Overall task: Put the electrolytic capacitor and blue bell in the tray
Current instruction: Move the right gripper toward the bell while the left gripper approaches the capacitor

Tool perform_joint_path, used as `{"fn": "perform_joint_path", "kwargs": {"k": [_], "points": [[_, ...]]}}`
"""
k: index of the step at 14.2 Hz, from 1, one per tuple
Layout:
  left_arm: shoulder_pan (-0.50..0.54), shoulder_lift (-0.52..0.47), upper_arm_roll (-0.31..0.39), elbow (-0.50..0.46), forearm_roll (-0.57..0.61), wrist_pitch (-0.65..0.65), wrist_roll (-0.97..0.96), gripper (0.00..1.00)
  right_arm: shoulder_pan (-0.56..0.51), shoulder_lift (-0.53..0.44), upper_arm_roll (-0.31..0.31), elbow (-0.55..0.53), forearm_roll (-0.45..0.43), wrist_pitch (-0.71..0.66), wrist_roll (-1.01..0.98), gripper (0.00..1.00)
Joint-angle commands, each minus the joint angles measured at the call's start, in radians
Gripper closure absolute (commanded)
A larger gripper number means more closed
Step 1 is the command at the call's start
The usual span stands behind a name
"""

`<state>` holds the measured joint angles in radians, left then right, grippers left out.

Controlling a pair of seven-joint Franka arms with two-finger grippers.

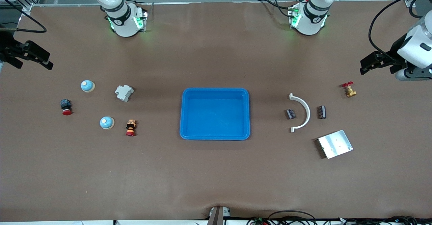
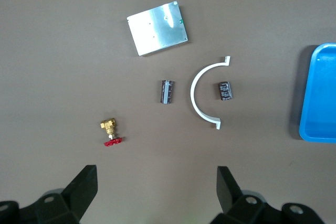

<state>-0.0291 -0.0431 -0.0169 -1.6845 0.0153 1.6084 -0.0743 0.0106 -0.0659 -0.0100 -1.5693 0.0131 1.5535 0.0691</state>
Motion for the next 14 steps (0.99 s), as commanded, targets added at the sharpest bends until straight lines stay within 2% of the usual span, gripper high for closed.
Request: {"fn": "perform_joint_path", "kwargs": {"k": [1,7,9,14], "points": [[0.052,0.026,0.000,0.020,-0.032,-0.021,0.030,0.00,0.012,-0.020,-0.004,-0.018,-0.013,0.000,-0.002,0.00],[0.101,0.069,0.000,0.023,-0.056,-0.019,0.022,0.00,0.012,-0.020,-0.004,-0.017,-0.013,0.002,-0.002,0.00],[0.187,0.095,0.000,0.020,-0.217,-0.016,0.034,0.00,0.012,-0.022,-0.004,-0.018,-0.013,0.002,-0.002,0.00],[0.167,0.135,-0.012,-0.007,-0.206,0.011,0.037,0.00,0.012,-0.022,-0.004,-0.018,-0.013,0.010,-0.002,0.00]]}}
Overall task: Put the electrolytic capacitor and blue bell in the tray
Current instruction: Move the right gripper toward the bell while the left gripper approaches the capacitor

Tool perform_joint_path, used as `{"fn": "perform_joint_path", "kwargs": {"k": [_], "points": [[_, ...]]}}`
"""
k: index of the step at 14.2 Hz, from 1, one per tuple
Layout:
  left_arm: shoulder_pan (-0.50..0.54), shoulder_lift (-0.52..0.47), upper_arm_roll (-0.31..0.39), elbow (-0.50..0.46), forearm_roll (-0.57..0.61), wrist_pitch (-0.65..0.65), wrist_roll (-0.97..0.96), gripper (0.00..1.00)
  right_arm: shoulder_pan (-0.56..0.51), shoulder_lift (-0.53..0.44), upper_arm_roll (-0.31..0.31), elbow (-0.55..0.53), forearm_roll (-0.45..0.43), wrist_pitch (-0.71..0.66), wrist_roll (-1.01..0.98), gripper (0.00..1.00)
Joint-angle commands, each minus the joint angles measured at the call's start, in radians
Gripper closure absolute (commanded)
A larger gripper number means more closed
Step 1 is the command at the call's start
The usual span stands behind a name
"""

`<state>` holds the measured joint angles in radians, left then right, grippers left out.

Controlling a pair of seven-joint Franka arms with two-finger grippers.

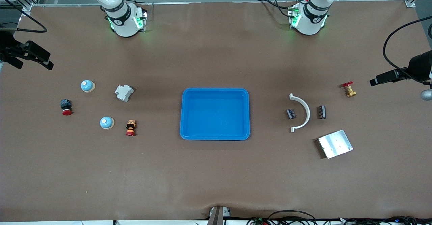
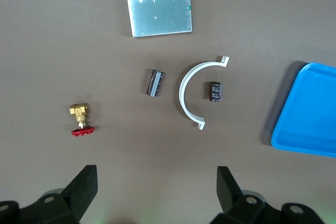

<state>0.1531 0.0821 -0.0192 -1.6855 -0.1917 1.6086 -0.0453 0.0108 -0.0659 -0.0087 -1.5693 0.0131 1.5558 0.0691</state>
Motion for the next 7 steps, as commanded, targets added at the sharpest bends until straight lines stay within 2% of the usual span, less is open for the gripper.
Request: {"fn": "perform_joint_path", "kwargs": {"k": [1,7], "points": [[-0.021,0.015,-0.018,-0.026,0.044,0.026,0.009,0.00,0.012,-0.022,-0.005,-0.018,-0.013,0.009,-0.002,0.00],[-0.058,0.016,-0.057,-0.232,0.156,0.264,0.010,0.00,0.014,-0.022,-0.005,-0.018,-0.013,0.009,-0.002,0.00]]}}
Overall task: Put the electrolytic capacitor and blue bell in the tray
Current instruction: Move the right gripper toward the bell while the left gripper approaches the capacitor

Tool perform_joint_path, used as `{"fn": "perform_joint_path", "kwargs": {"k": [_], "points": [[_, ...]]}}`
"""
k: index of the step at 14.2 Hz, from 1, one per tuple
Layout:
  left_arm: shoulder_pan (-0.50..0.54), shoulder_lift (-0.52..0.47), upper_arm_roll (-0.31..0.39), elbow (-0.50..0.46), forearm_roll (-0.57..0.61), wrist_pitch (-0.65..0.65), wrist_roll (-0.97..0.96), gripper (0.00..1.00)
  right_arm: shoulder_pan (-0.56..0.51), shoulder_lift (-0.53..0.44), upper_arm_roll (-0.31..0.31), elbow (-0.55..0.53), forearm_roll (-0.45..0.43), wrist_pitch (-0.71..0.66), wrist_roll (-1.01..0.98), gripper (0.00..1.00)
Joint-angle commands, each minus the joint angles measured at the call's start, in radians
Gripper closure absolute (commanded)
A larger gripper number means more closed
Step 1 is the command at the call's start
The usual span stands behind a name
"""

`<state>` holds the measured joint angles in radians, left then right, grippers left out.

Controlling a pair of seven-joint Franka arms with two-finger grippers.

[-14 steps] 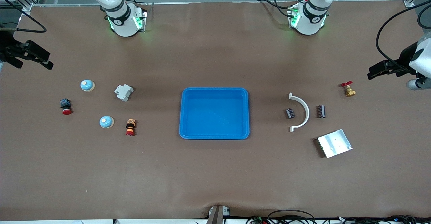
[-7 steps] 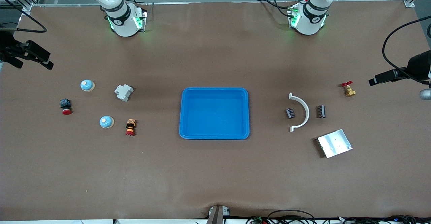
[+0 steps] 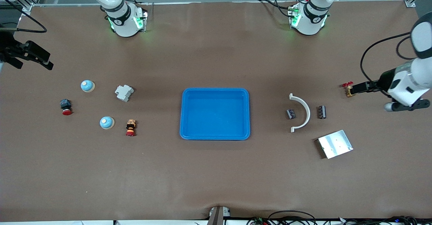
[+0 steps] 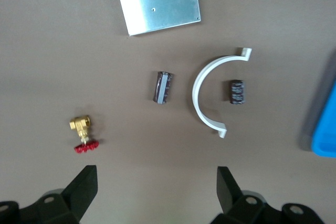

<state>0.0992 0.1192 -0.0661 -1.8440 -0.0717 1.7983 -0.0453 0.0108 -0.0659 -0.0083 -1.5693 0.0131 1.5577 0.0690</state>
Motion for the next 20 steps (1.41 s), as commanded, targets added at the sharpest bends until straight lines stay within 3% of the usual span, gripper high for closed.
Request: {"fn": "perform_joint_path", "kwargs": {"k": [1,7,12,16,20], "points": [[-0.004,-0.019,-0.012,-0.102,0.047,0.117,0.010,0.00,0.014,-0.022,-0.005,-0.018,-0.013,0.007,-0.002,0.00],[-0.016,0.057,-0.015,-0.167,0.121,0.255,0.010,0.00,0.043,-0.017,-0.004,-0.032,-0.004,-0.022,0.000,0.00],[-0.026,0.129,-0.015,-0.242,0.156,0.441,0.009,0.00,0.164,0.001,-0.005,-0.069,-0.001,-0.002,0.165,0.00],[-0.023,0.171,-0.015,-0.297,0.155,0.554,0.007,0.00,0.239,0.017,-0.005,-0.147,0.004,0.105,0.267,0.00],[-0.021,0.223,-0.017,-0.331,0.155,0.641,-0.016,0.00,0.239,0.017,-0.005,-0.228,0.005,0.166,0.267,0.00]]}}
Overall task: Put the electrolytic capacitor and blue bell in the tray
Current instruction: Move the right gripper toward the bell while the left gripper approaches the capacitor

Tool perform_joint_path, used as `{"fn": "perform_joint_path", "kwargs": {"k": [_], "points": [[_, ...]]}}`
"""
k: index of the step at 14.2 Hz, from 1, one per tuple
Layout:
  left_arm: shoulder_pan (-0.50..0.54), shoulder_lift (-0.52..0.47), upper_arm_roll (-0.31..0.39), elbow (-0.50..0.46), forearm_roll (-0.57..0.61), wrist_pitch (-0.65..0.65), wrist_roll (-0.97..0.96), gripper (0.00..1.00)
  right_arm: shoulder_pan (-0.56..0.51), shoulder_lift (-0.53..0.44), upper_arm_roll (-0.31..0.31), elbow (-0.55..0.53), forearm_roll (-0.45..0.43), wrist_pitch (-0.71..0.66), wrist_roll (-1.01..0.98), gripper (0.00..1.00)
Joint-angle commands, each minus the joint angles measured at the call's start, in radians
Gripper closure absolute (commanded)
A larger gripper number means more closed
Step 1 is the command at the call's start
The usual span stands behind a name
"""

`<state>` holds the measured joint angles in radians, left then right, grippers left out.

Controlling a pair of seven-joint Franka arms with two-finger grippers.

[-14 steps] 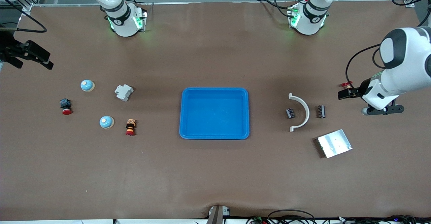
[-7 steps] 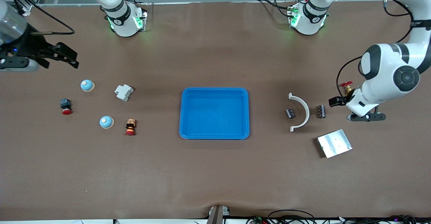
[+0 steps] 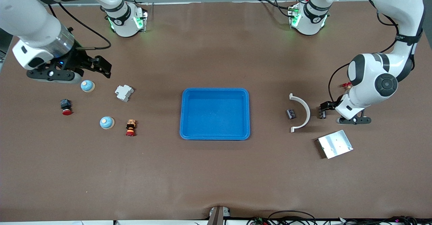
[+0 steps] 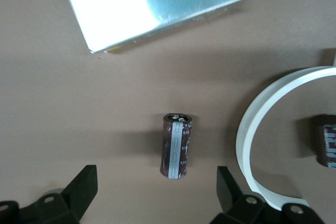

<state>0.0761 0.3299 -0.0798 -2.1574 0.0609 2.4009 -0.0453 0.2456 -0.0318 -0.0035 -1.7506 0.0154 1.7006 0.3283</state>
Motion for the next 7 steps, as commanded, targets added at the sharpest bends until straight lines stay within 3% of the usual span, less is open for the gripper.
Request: {"fn": "perform_joint_path", "kwargs": {"k": [1,7], "points": [[0.002,0.020,-0.003,-0.016,0.022,0.047,-0.015,0.00,-0.003,-0.019,-0.013,-0.073,0.003,0.040,-0.014,0.00],[0.001,0.093,-0.003,-0.003,0.022,0.099,-0.016,0.00,-0.052,0.015,-0.018,-0.279,0.001,0.304,-0.165,0.00]]}}
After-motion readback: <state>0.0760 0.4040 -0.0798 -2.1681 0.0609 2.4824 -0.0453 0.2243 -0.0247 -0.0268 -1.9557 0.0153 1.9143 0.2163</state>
